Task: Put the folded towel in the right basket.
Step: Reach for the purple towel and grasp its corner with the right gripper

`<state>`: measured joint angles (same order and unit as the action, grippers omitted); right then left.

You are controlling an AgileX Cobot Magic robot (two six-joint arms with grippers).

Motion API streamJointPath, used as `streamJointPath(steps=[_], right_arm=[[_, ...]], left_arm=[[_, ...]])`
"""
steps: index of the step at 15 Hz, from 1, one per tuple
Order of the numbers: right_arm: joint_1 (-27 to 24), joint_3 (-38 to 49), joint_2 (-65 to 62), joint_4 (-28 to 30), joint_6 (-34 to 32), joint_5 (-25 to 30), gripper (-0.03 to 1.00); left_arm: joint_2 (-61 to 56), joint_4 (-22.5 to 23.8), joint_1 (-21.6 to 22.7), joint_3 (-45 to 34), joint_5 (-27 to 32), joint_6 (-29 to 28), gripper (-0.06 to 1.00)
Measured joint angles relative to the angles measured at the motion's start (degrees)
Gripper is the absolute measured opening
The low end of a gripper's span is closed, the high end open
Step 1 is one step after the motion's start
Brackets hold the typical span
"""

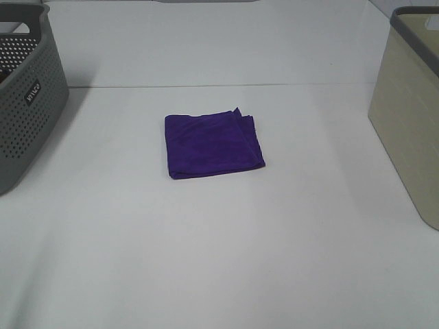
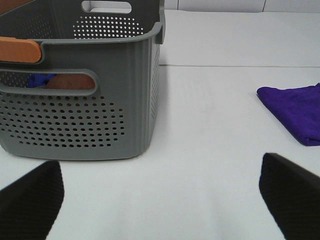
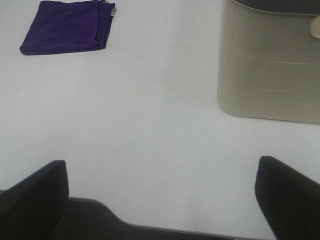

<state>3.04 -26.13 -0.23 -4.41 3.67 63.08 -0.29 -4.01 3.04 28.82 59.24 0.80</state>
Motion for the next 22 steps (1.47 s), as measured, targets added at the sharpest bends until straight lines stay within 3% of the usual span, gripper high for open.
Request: streamJointPath(steps=[17,22], right_arm=[[0.0,-0.3,1.1,-2.5,0.1,0.1,0.97],[0.0,-17.6,34.0,-2.5,0.1,0.0,0.97]], left_arm=[[0.0,0.0,0.0,0.0,0.0,0.0,0.99],[0.0,0.0,0.0,0.0,0.0,0.0,0.99]])
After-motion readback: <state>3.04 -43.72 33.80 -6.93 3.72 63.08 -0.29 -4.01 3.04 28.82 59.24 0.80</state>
